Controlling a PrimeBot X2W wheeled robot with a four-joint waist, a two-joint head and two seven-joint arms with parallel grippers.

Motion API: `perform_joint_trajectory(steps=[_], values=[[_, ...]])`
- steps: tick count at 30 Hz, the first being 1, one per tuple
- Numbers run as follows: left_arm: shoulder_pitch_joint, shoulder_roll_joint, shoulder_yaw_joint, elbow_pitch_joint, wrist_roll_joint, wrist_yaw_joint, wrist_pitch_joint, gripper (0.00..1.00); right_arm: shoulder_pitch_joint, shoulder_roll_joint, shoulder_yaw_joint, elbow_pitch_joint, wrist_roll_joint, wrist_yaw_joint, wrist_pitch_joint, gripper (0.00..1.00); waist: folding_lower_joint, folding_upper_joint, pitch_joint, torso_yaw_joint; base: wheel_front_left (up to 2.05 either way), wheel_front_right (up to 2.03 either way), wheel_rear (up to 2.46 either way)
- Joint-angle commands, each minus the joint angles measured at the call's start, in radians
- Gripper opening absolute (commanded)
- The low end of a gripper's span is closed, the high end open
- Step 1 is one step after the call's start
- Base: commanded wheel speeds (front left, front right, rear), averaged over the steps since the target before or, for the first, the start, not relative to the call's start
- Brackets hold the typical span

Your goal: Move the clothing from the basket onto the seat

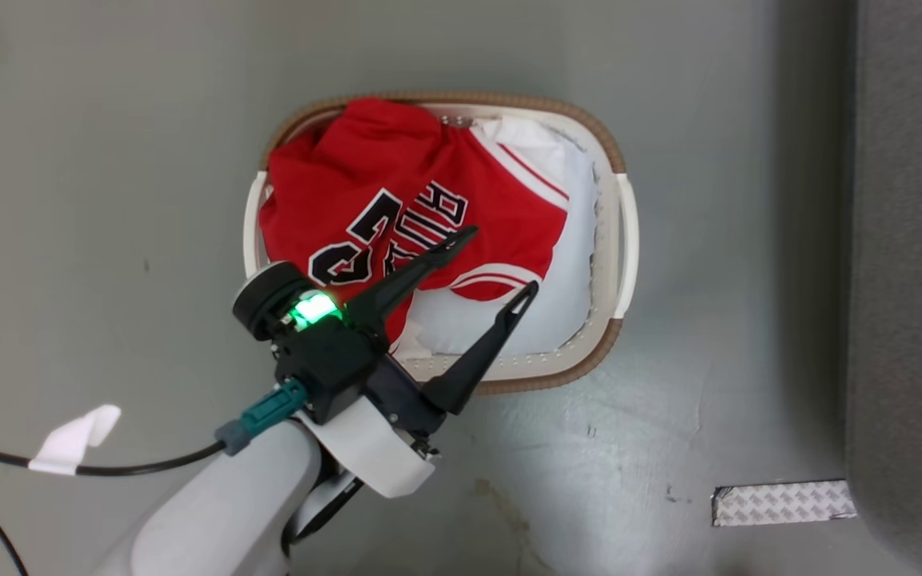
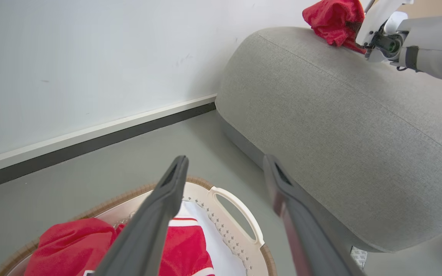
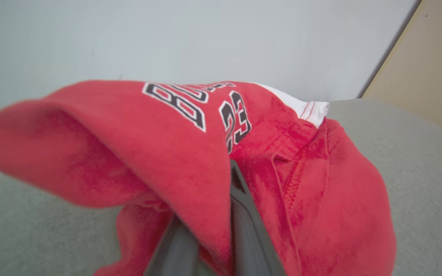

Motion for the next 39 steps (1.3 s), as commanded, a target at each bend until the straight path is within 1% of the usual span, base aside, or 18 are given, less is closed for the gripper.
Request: perform_joint_trajectory(steps=[1,3,6,8,10,13,16,20,23,28,29,31,35,39], values=[[0.015,0.003,0.008,0.009,-0.006,0.008,-0.007,1.00,0.025,0.019,-0.013,0.013,-0.002,-0.002,-0.038,1.00,-0.0003,0.0000,-0.034,-0.021,0.00,0.00,0.00],[0.023,0.001,0.019,0.022,-0.011,0.015,-0.008,1.00,0.044,0.038,-0.003,0.039,-0.002,-0.002,-0.063,1.00,-0.0003,0.0000,-0.066,-0.037,0.00,0.00,0.00],[0.042,-0.006,0.028,0.045,-0.020,0.022,-0.013,1.00,0.056,0.031,0.026,0.092,0.001,-0.002,-0.091,1.00,-0.0003,0.0000,-0.125,-0.056,0.00,0.00,0.00],[0.059,-0.006,0.035,0.060,-0.030,0.024,-0.014,1.00,0.069,0.034,0.055,0.129,0.010,-0.002,-0.103,1.00,-0.0003,0.0000,-0.171,-0.068,0.00,0.00,0.00],[0.082,-0.009,0.044,0.077,-0.038,0.032,-0.014,1.00,0.101,0.051,0.101,0.149,0.008,-0.002,-0.109,1.00,-0.0003,0.0000,-0.222,-0.079,0.00,0.00,0.00],[0.131,-0.020,0.065,0.098,-0.060,0.044,-0.015,1.00,0.170,0.082,0.189,0.088,0.058,-0.002,-0.110,1.00,-0.0003,0.0000,-0.306,-0.089,0.00,0.00,0.00],[0.190,-0.032,0.105,0.116,-0.076,0.060,-0.016,1.00,0.279,0.116,0.292,-0.012,0.137,-0.002,-0.110,1.00,-0.0003,0.0000,-0.384,-0.091,0.00,0.00,0.00],[0.279,-0.061,0.168,0.144,-0.086,0.070,-0.015,1.00,0.458,0.140,0.407,-0.144,0.221,-0.002,-0.110,1.00,-0.0003,0.0000,-0.485,-0.076,0.00,0.00,0.00],[0.344,-0.079,0.229,0.158,-0.080,0.076,-0.015,1.00,0.574,0.145,0.489,-0.202,0.274,-0.002,-0.110,1.00,-0.0003,0.0000,-0.545,-0.057,0.00,0.00,0.00],[0.450,-0.137,0.347,0.181,-0.039,0.092,-0.015,1.00,0.753,0.148,0.588,-0.251,0.329,-0.002,-0.110,1.00,-0.0003,0.0000,-0.647,-0.009,0.00,0.00,0.00],[0.450,-0.137,0.347,0.181,-0.039,0.092,-0.015,1.00,0.753,0.148,0.588,-0.251,0.329,-0.002,-0.110,1.00,-0.0003,0.0000,-0.647,-0.009,0.00,0.00,0.00],[0.499,-0.159,0.402,0.185,-0.015,0.097,-0.015,1.00,0.816,0.147,0.632,-0.269,0.358,-0.002,-0.110,1.00,-0.0003,0.0000,-0.680,0.006,0.00,0.00,0.00],[0.587,-0.200,0.489,0.193,0.040,0.086,-0.015,1.00,0.923,0.147,0.733,-0.300,0.388,-0.002,-0.110,1.00,-0.0003,0.0000,-0.726,0.026,0.00,0.00,0.00],[0.660,-0.235,0.571,0.200,0.087,0.065,-0.015,1.00,1.009,0.147,0.798,-0.324,0.436,-0.002,-0.110,1.00,-0.0003,0.0000,-0.768,0.043,0.00,0.00,0.00]])
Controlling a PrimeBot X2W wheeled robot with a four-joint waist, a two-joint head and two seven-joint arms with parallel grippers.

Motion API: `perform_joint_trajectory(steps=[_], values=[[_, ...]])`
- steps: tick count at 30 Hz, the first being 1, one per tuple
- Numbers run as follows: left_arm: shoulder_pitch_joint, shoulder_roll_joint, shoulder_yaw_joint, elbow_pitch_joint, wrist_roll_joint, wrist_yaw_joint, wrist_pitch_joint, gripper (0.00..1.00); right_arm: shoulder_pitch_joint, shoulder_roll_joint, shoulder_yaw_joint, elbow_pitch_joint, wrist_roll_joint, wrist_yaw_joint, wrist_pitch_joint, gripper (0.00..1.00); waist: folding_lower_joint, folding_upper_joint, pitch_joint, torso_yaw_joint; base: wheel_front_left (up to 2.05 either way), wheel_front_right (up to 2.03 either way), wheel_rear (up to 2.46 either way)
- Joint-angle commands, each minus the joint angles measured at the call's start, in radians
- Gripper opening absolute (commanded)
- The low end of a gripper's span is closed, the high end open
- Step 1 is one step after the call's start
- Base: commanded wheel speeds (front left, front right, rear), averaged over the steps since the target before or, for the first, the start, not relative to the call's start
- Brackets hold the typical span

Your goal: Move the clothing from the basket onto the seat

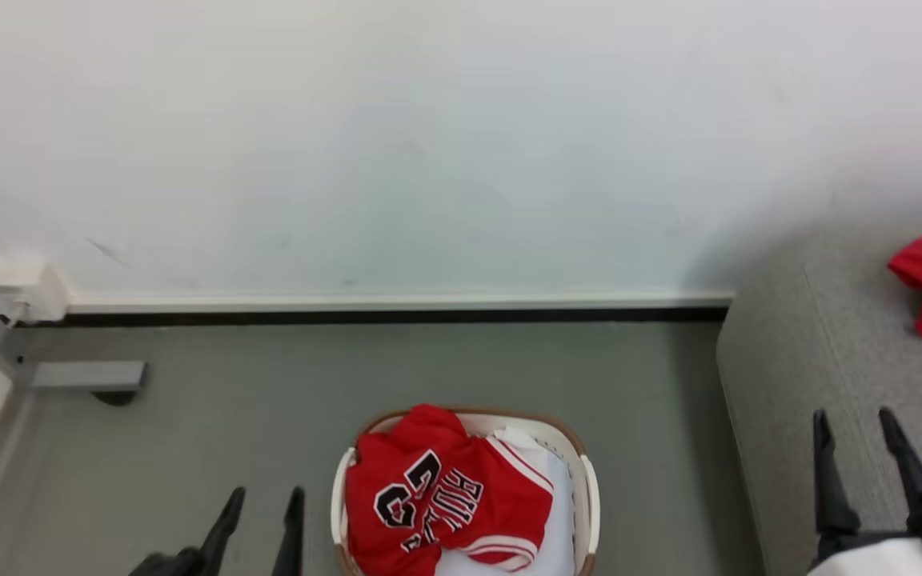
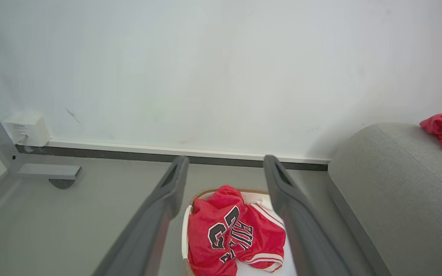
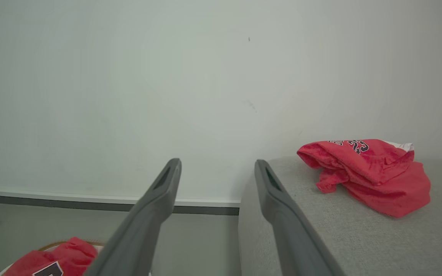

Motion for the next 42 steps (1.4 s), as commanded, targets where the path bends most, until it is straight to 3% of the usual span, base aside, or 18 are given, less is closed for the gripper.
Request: perform_joint_trajectory(steps=[1,11,29,36,42], values=[[0.028,-0.008,0.023,-0.001,0.019,-0.007,0.000,1.00,0.031,-0.005,0.012,-0.010,0.020,-0.003,-0.003,1.00,0.0004,0.0000,-0.036,0.024,0.00,0.00,0.00],[0.110,-0.065,0.142,-0.025,0.090,-0.054,0.000,1.00,0.124,-0.004,0.117,0.026,0.090,-0.003,-0.003,1.00,0.0004,0.0000,-0.088,0.025,0.00,0.00,0.00],[0.095,-0.083,0.151,-0.019,0.115,-0.085,0.000,1.00,0.106,-0.004,0.142,0.024,0.111,-0.003,-0.003,1.00,0.0004,0.0000,-0.061,0.008,0.00,0.00,0.00],[-0.004,-0.082,0.104,-0.023,0.124,-0.087,0.000,1.00,0.042,-0.004,0.137,-0.016,0.085,-0.003,-0.002,1.00,0.0004,0.0000,0.085,-0.009,0.00,0.00,0.00],[-0.181,-0.024,0.004,0.030,0.112,-0.085,0.000,1.00,-0.067,-0.004,0.129,-0.074,0.073,-0.003,-0.001,1.00,0.0004,0.0000,0.295,-0.021,0.00,0.00,0.00]])
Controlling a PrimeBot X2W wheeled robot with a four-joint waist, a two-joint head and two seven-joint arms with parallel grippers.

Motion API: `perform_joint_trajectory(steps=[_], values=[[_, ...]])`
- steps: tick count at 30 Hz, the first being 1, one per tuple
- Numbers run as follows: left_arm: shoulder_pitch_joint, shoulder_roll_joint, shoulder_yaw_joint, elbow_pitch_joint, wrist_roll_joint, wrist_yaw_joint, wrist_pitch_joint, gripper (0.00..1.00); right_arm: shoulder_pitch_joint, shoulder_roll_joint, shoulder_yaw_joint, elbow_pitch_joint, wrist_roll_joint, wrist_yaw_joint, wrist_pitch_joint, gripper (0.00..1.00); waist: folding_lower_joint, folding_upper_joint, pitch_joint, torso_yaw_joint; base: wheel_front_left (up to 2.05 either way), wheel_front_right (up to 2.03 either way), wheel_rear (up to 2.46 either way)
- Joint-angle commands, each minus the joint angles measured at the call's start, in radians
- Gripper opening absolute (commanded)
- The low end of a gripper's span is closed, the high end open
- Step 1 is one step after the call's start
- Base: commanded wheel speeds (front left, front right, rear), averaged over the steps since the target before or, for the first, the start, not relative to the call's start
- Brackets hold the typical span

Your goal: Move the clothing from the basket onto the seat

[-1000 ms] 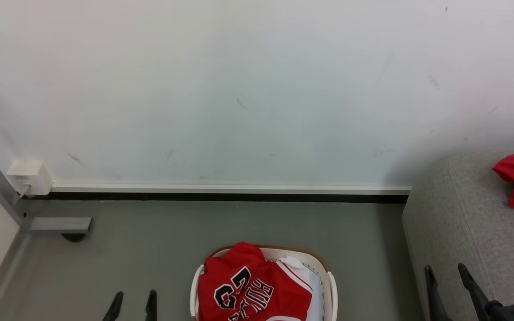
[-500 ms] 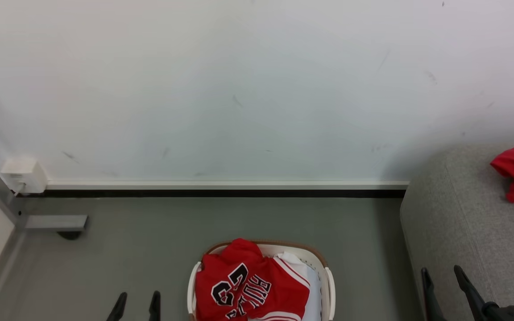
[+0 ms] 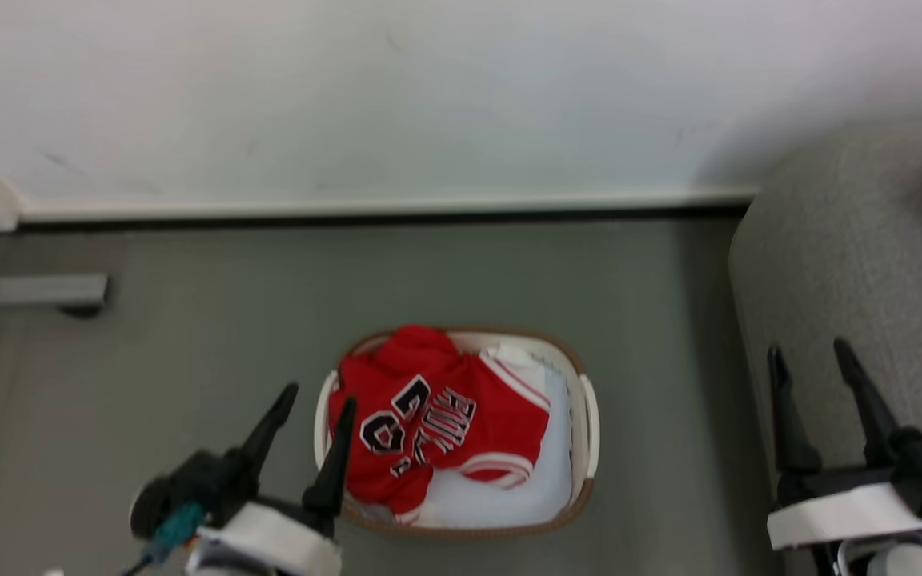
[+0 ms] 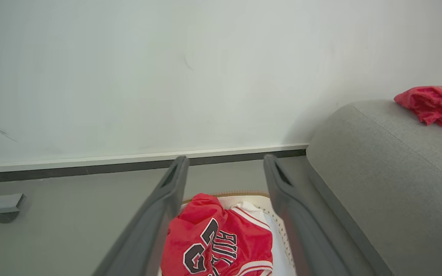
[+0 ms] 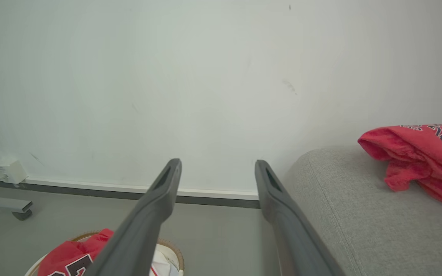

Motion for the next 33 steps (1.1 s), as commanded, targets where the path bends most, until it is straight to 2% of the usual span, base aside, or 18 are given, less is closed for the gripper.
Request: perform_joint_trajectory(steps=[1,6,9,15,23,33], values=[[-0.072,0.027,-0.023,0.027,0.007,0.002,-0.001,1.00,-0.046,-0.003,-0.008,-0.021,-0.011,-0.003,0.001,1.00,-0.0002,0.0000,0.176,-0.014,0.00,0.00,0.00],[-0.265,0.073,-0.116,0.149,0.023,0.002,-0.001,1.00,-0.136,-0.003,-0.007,-0.073,-0.027,-0.003,0.001,1.00,-0.0002,0.0000,0.336,-0.022,0.00,0.00,0.00],[-0.380,0.097,-0.194,0.268,0.042,0.002,-0.001,1.00,-0.171,-0.003,0.001,-0.103,-0.029,-0.003,0.001,1.00,-0.0002,0.0000,0.402,-0.029,0.00,0.00,0.00],[-0.590,0.096,-0.332,0.517,0.046,0.002,0.029,1.00,-0.207,-0.003,0.029,-0.162,-0.025,-0.003,0.001,1.00,-0.0002,0.0000,0.493,-0.043,0.00,0.00,0.00],[-0.801,0.095,-0.393,0.746,0.066,0.002,0.075,1.00,-0.215,-0.003,0.053,-0.208,-0.018,-0.003,0.001,1.00,-0.0002,0.0000,0.574,-0.058,0.00,0.00,0.00],[-0.936,0.083,-0.440,0.855,0.084,0.002,0.074,1.00,-0.221,-0.003,0.069,-0.206,-0.003,-0.003,0.001,1.00,-0.0002,0.0000,0.608,-0.076,0.00,0.00,0.00]])
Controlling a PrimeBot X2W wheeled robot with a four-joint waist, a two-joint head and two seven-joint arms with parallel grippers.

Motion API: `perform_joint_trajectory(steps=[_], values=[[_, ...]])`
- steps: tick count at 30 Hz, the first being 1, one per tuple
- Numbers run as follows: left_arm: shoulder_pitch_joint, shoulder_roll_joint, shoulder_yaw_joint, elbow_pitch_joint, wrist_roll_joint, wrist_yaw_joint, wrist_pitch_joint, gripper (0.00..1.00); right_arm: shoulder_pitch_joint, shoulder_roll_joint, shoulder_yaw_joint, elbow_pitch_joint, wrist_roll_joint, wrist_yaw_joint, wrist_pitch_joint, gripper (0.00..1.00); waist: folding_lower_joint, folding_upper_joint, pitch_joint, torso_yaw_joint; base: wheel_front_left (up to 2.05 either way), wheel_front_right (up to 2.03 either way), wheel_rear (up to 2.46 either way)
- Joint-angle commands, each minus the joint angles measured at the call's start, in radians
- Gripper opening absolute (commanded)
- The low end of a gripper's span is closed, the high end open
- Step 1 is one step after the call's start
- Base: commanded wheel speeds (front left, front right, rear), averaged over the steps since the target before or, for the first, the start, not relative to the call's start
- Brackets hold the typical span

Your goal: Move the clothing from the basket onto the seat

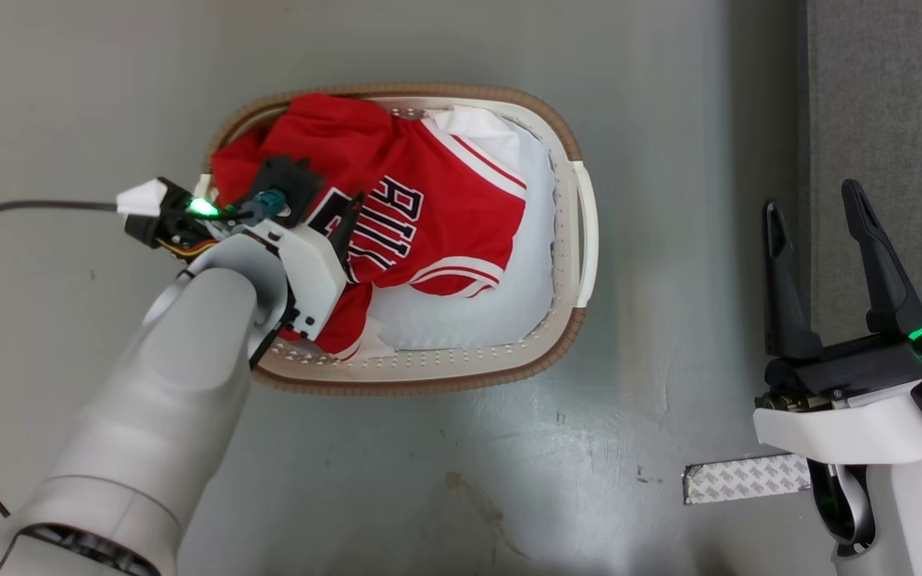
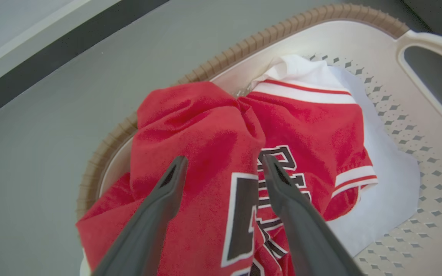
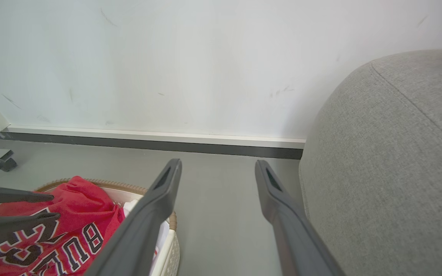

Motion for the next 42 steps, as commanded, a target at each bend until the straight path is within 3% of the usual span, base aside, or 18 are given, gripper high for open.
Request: perform_joint_trajectory(steps=[1,8,15,16,17,18,28,37,42], values=[[-0.013,0.004,-0.008,0.015,0.018,0.002,0.006,1.00,-0.016,-0.002,0.002,0.001,0.007,-0.003,0.001,1.00,-0.0002,0.0000,0.005,-0.006,0.00,0.00,0.00],[-0.063,0.003,-0.052,0.083,0.025,0.005,0.035,1.00,-0.016,-0.002,0.016,-0.005,0.013,-0.003,0.001,1.00,-0.0002,0.0000,0.037,-0.024,0.00,0.00,0.00],[-0.105,-0.004,-0.088,0.136,0.057,0.045,0.070,1.00,-0.015,-0.002,0.036,-0.007,0.015,-0.003,0.001,1.00,-0.0002,0.0000,0.076,-0.025,0.00,0.00,0.00],[-0.108,-0.005,-0.090,0.143,0.057,0.051,0.073,0.47,-0.017,-0.002,0.039,-0.005,0.016,-0.003,0.001,1.00,-0.0002,0.0000,0.078,-0.026,0.00,0.00,0.00],[-0.111,-0.006,-0.092,0.147,0.058,0.056,0.071,0.19,-0.019,-0.002,0.042,-0.003,0.018,-0.003,0.001,1.00,-0.0002,0.0000,0.078,-0.028,0.00,0.00,0.00],[-0.112,-0.007,-0.094,0.150,0.057,0.059,0.066,0.00,-0.021,-0.002,0.044,-0.001,0.020,-0.003,0.001,1.00,-0.0002,0.0000,0.078,-0.030,0.00,0.00,0.00],[-0.044,-0.047,-0.046,0.146,-0.035,0.049,-0.038,0.00,-0.026,-0.002,0.034,0.036,0.047,-0.003,0.001,1.00,-0.0002,0.0000,-0.021,-0.013,0.00,0.00,0.00],[0.113,-0.077,0.000,0.056,-0.123,0.034,-0.071,0.00,0.048,-0.002,0.037,0.115,0.064,-0.003,0.001,1.00,-0.0002,0.0000,-0.277,0.036,0.00,0.00,0.00],[0.241,-0.068,0.033,-0.089,-0.159,0.040,-0.071,0.00,0.103,-0.002,0.050,0.151,0.073,-0.003,0.001,1.00,-0.0002,0.0000,-0.442,0.051,0.00,0.00,0.00]])
